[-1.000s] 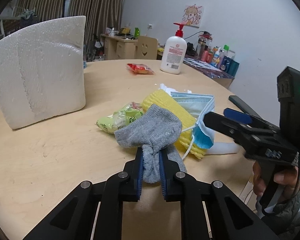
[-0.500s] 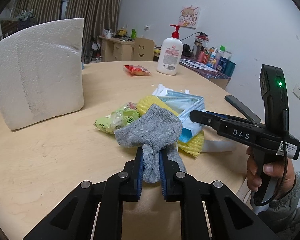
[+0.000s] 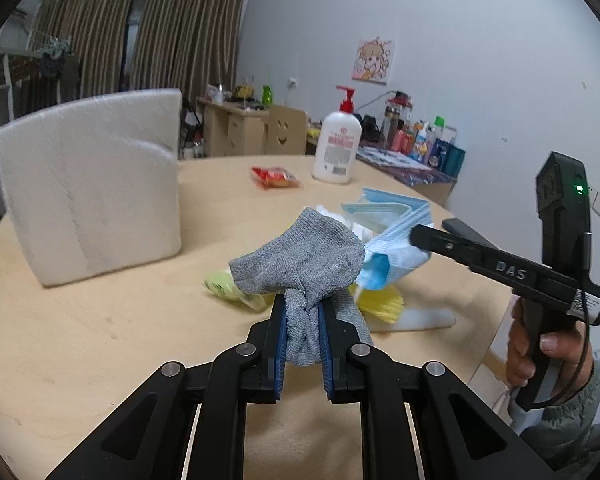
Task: Organize soft objects
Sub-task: 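Lift the grey sock with the left gripper while the right gripper grasps the blue mask, then carry the sock and mask over the white foam box with both grippers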
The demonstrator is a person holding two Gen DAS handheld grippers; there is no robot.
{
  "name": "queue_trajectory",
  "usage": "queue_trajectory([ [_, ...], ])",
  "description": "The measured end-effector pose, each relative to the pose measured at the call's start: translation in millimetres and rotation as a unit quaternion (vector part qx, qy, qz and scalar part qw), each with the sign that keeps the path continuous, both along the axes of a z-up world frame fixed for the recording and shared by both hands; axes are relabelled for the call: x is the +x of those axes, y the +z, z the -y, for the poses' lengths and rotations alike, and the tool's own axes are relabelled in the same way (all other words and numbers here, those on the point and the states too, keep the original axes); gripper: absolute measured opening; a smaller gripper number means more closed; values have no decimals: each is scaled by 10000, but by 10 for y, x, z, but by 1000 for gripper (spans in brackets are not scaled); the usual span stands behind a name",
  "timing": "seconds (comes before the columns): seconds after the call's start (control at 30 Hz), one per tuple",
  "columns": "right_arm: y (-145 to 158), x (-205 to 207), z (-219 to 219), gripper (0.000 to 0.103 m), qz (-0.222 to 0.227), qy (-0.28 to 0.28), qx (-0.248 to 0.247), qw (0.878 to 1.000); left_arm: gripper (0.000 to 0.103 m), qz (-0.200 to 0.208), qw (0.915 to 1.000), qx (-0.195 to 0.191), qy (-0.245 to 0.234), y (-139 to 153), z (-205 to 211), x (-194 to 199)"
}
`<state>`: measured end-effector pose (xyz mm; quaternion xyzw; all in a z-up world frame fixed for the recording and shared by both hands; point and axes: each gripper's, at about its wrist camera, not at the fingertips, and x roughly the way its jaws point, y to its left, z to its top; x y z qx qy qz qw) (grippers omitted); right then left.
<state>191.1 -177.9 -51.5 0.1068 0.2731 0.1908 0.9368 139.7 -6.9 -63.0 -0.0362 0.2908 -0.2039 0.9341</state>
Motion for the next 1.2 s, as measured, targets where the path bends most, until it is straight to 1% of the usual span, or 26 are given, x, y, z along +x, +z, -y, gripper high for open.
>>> queue_trajectory([
  [0.3, 250, -203, 9, 18, 493, 2, 89, 9987, 15, 499, 9985, 102, 187, 222, -70, -194],
  [0.47, 350, -330, 17, 18, 694, 14, 116, 9975, 15, 859, 9955, 193, 363, 380, -106, -373],
  [0.6, 433, -466, 12, 18, 908, 9, 77, 9958, 15, 1071, 9929, 216, 464, 459, -130, -509],
  [0.8, 547, -673, 5, 18, 1207, 18, 61, 9927, 15, 1427, 9870, 328, 656, 584, -132, -747],
  [1.0, 644, -905, -18, 18, 1514, 70, 17, 9884, 15, 1796, 9787, 412, 905, 721, -161, -1030],
  [1.2, 712, -1100, -58, 18, 1733, 163, 22, 9847, 15, 2033, 9728, 494, 995, 833, -184, -1284],
])
